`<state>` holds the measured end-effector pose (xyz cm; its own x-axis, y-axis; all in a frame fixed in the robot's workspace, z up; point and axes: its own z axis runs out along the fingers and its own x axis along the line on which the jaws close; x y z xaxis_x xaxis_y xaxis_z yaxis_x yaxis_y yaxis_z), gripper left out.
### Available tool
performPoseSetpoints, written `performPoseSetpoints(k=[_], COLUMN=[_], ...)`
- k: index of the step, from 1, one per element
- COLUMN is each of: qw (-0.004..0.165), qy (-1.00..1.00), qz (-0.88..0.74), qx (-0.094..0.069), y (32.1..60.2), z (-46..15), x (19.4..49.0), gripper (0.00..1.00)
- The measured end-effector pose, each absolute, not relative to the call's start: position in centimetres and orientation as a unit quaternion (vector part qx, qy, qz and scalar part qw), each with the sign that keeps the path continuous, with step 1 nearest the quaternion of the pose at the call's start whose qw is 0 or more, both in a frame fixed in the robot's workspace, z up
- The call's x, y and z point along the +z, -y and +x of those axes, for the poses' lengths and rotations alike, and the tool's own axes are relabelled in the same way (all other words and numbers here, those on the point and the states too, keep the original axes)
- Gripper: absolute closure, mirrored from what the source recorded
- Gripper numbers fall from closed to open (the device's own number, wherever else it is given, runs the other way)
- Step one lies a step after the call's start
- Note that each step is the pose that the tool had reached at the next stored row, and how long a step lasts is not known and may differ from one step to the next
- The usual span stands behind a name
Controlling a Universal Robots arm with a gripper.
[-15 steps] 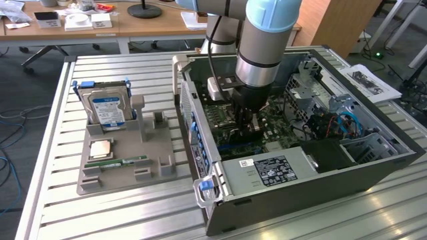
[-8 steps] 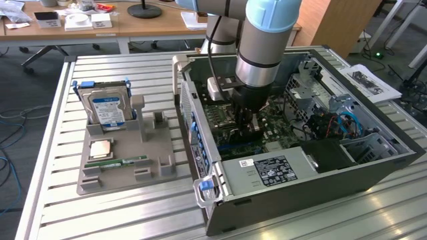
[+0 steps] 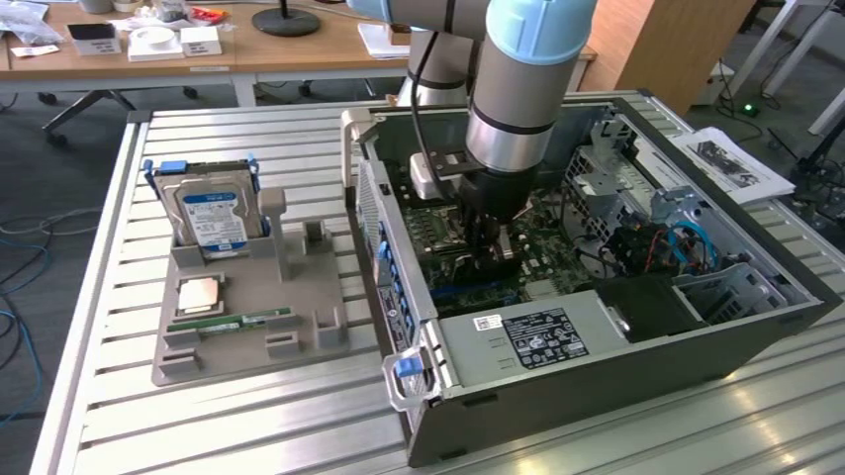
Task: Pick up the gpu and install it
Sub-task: 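Insert the gpu into the slot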
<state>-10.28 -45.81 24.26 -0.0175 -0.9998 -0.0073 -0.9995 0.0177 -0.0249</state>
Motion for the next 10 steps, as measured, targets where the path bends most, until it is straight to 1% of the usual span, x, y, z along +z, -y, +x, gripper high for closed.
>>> performPoseSetpoints(k=[10], qw=[0.011], qy=[-0.713], qz=[-0.701], qx=[-0.006], y=[45.81], z=[-10.41], x=[24.26], gripper=[0.73])
